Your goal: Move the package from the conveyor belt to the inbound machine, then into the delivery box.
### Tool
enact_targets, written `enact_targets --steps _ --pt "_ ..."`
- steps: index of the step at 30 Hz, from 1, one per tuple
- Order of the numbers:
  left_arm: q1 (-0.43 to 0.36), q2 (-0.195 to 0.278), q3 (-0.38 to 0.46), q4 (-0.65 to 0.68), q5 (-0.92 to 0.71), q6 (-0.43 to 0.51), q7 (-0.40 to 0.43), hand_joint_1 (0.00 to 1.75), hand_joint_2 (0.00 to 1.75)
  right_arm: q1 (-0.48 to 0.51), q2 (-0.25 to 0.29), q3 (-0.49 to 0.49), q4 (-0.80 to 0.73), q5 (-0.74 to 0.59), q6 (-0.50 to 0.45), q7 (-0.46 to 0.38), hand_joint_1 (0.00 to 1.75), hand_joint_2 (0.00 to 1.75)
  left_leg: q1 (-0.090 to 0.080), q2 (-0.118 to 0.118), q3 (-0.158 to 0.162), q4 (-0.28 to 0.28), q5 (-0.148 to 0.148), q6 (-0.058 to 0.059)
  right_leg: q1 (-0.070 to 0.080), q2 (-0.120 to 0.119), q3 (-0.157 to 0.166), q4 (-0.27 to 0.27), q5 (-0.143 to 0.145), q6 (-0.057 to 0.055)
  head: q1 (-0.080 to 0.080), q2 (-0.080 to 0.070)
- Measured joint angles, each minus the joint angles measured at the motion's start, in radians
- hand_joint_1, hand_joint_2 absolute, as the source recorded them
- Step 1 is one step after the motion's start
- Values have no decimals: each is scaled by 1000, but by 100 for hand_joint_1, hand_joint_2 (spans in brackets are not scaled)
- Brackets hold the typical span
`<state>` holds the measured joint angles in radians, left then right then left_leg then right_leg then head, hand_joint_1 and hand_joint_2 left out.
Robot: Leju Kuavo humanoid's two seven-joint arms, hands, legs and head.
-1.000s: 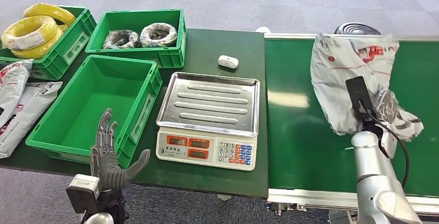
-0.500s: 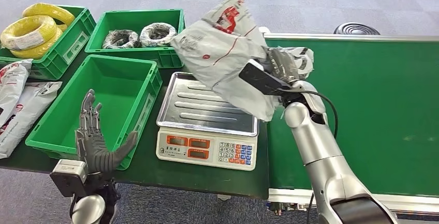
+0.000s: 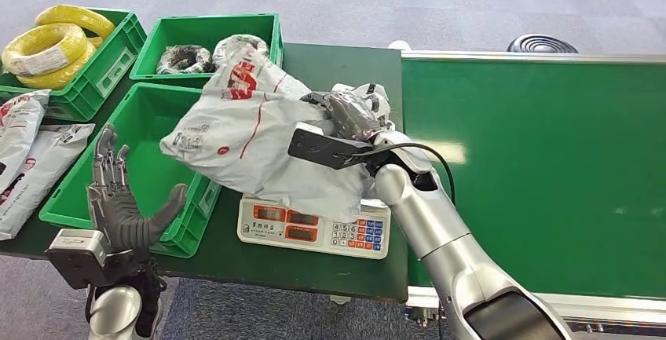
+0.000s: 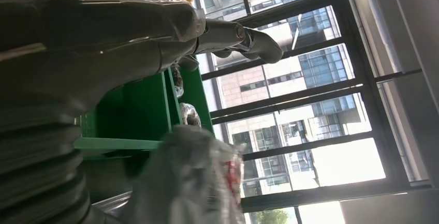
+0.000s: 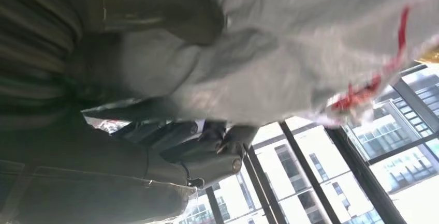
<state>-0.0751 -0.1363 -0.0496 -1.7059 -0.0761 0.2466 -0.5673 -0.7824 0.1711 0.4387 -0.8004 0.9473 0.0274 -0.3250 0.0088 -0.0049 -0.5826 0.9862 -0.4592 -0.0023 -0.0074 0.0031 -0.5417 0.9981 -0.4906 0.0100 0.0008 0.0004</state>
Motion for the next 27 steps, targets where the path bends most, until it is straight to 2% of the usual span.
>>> enact_targets --steps 10,20,25,27 --pt "11 -4 15 -16 -113 -39 33 0 175 26 -33 15 11 -23 18 33 0 175 0 0 0 0 0 0 0 0 0 0 0 0 0 0" --pt "-50 12 16 20 -223 -44 77 0 175 75 -82 11 -41 -62 34 61 0 175 0 0 0 0 0 0 0 0 -1 0 0 0 0 0" --pt "-135 47 0 96 -302 -99 166 0 175 121 -103 -36 -123 -223 57 46 0 175 0 -1 0 0 0 0 0 -1 -1 0 0 0 0 0" --pt "-187 67 -14 151 -345 -117 196 0 175 160 -117 -80 -198 -308 10 22 0 175 0 -2 0 1 0 0 0 -2 -1 -1 0 0 0 0"
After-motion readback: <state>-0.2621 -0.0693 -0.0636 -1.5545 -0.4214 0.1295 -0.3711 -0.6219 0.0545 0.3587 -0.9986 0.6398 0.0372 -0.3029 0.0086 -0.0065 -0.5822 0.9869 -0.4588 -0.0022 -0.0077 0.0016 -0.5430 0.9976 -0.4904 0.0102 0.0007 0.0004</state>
